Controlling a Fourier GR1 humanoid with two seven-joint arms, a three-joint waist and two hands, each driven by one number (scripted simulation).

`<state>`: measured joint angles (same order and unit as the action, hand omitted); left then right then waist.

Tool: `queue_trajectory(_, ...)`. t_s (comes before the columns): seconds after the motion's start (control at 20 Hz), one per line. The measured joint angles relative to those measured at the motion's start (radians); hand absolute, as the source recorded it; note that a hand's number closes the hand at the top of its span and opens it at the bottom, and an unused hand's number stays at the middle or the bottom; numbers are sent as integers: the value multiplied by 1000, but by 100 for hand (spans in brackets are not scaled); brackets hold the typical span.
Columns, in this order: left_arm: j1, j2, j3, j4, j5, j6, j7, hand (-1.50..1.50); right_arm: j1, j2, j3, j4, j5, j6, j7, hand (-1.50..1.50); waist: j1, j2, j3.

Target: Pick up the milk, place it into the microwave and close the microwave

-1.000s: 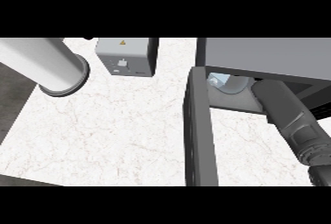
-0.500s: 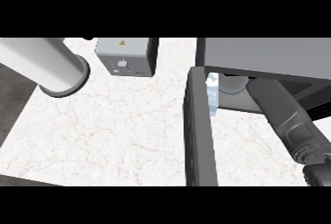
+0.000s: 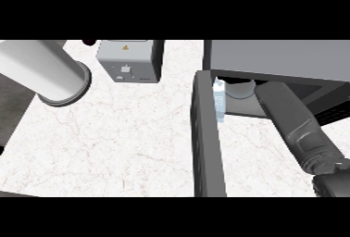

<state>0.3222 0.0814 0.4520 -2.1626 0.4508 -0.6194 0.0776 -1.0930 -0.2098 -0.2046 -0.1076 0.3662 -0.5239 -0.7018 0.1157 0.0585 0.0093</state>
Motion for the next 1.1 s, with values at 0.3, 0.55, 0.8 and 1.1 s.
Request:
queue_trajectory(0.3,-18,-26,-57,-1,-37,-15,-3,-150,33,24,-70,-12,-76,144,-75,-150,-26,-14,-4)
queue_trajectory(0.55,-23,-44,-108,-16,-51,-11,25,150,76,26,-115,-11,-128,262,-117,-150,-48,-26,-5)
queue_trajectory(0.8,-54,-70,-215,-33,-107,44,64,150,131,46,-143,-14,-169,410,-156,-150,-78,-39,-6)
queue_trajectory(1.1,-66,-79,-335,-33,-161,104,100,150,227,77,-147,-49,-199,534,-202,-150,-104,-53,-8)
